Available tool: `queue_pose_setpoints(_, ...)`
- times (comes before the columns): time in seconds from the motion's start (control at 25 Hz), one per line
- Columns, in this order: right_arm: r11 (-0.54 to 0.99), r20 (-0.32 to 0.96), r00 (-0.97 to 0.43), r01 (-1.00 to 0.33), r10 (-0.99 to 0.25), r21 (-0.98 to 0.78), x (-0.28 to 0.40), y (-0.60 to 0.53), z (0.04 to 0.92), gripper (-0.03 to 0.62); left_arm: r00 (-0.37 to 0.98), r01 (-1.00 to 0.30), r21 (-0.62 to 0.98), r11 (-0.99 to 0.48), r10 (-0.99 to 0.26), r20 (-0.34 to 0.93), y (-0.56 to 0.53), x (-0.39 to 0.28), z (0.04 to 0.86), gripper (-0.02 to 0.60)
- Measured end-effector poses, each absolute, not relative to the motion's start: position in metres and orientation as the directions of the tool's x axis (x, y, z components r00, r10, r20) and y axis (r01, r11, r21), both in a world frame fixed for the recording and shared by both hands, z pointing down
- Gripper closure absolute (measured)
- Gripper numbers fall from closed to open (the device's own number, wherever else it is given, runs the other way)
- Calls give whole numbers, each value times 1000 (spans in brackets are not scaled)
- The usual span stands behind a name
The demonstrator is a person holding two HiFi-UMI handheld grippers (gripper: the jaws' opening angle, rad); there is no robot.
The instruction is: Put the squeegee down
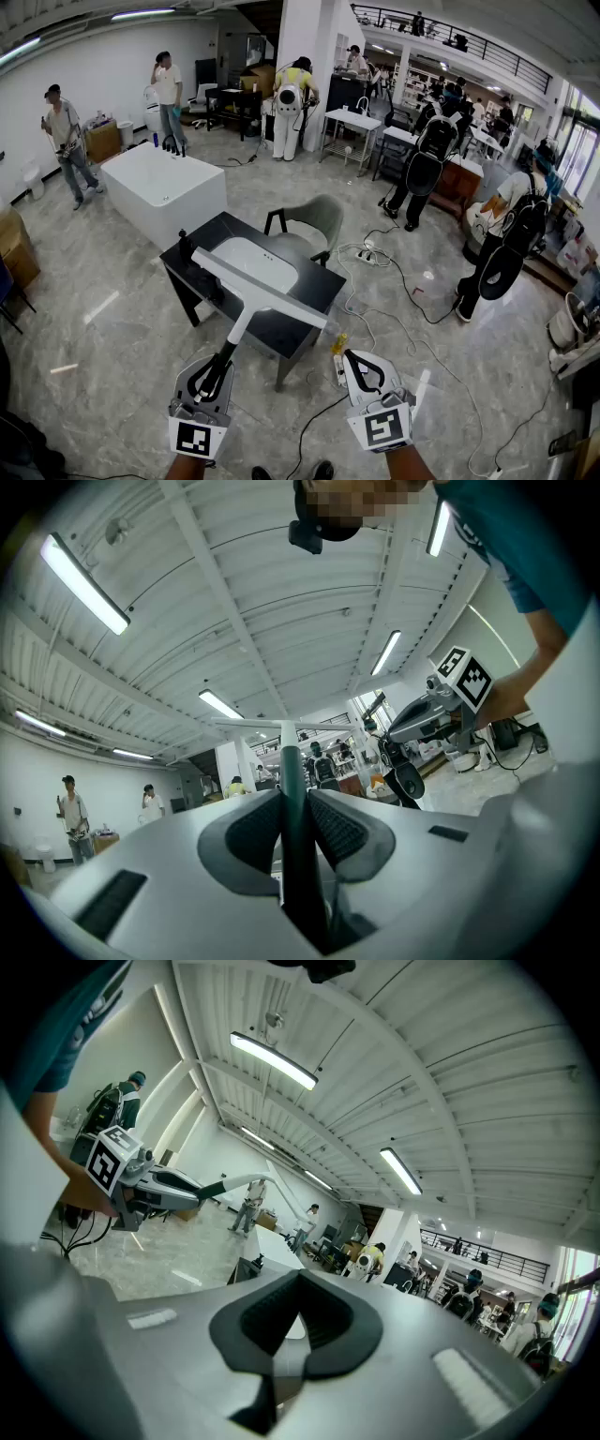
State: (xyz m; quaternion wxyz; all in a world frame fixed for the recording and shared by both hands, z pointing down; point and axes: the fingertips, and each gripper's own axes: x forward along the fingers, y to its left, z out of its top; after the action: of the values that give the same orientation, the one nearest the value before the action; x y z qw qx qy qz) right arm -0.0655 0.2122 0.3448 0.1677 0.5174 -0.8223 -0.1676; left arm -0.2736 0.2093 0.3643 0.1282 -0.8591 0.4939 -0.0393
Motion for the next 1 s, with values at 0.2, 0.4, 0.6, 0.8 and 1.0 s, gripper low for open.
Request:
queue_pose_setpoints(0.2,412,125,-401,-789,-907,456,-60,199,352,586,503,-846,-253,-469,-860,-90,198,-271,366,488)
queue_pose_setpoints(0.4,423,115,-418,-788,-901,447,-64,199,351,586,503,-847,-250,-469,-860,-89,197,-274,369,488)
queue_pose_setpoints(0.6,427,82,-435,-800,-897,422,-61,204,344,585,504,-846,-249,-471,-860,-85,202,-270,370,488)
queue_pose_setpoints(0.8,414,71,-427,-802,-901,432,-67,204,341,583,506,-845,-253,-472,-858,-88,202,-278,369,488)
queue_pose_setpoints(1.0,398,83,-406,-801,-910,447,-80,209,340,583,510,-847,-227,-481,-855,-92,205,-293,367,488)
